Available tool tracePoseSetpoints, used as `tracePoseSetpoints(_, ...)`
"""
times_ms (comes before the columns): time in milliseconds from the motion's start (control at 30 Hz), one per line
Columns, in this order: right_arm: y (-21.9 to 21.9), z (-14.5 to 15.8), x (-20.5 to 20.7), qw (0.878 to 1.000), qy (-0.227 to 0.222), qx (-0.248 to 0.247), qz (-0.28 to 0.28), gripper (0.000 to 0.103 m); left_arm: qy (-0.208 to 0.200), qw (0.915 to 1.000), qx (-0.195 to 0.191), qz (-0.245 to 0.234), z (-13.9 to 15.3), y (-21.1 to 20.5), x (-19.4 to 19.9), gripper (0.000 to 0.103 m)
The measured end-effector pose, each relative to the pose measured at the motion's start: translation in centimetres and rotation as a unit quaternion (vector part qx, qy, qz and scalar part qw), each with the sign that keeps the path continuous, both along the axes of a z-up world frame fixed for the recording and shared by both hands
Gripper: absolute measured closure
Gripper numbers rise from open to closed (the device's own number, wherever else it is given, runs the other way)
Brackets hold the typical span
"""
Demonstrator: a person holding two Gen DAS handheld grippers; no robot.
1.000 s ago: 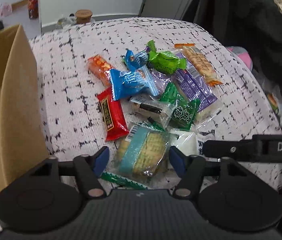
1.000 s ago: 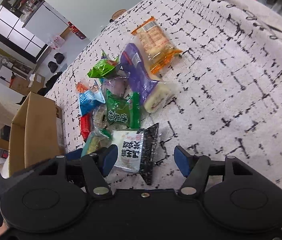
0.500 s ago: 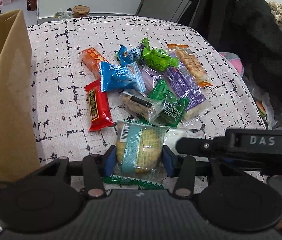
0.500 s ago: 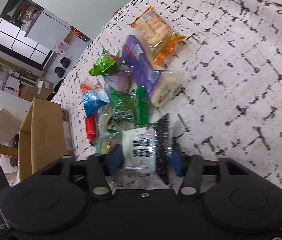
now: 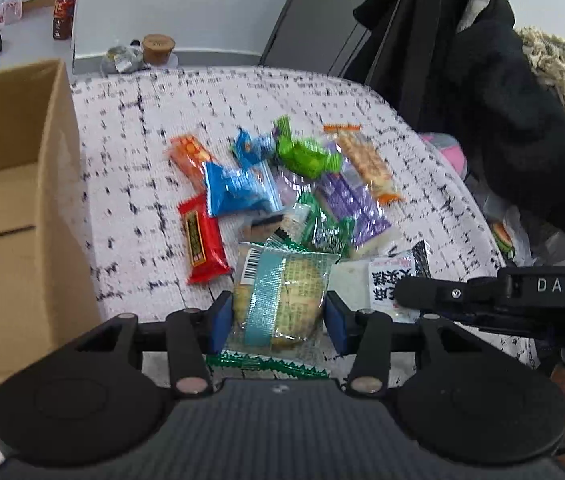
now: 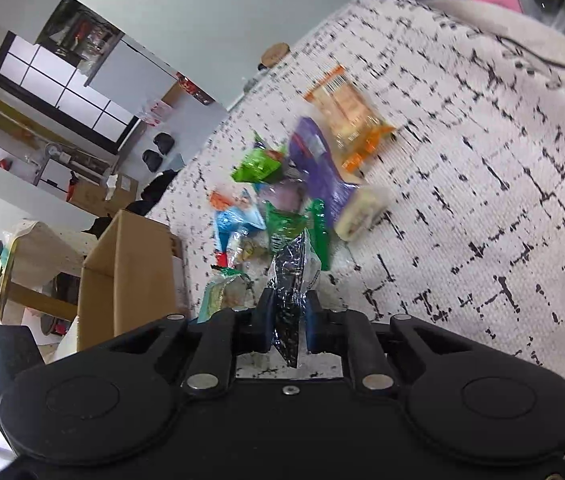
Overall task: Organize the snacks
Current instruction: 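Close the left tool on the cracker pack while the right tool grasps the black-and-white packet, then carry both packs into the cardboard box and open both tools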
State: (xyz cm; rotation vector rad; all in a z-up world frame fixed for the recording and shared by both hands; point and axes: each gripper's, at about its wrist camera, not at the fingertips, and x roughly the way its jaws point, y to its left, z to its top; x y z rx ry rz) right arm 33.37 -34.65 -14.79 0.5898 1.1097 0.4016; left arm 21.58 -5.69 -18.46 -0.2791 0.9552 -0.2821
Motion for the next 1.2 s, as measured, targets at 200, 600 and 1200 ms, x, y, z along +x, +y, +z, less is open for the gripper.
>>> tracePoseSetpoints(200,1.0,1.7,-0.3,1.000,-0.025,-0.006,-0.005,0.088,-0.030,0.9995,0.003,0.011,2.1,0.9,-0.6,0.056)
tracePoseSetpoints(600,2.2,4.9,-0.8,0.998,-0.069,-0.006,-0.008,0.088,-0.071,0.9972,-0.005,0.023,4.9,2.4,-1.3,0.056)
tracePoseSetpoints(1200,8.6,7.1,0.6,0.992,-0.116,0.027,0.035,0.088,-0.105,0.9887,0.020,0.105,8.4,9.6,-3.1,0.056)
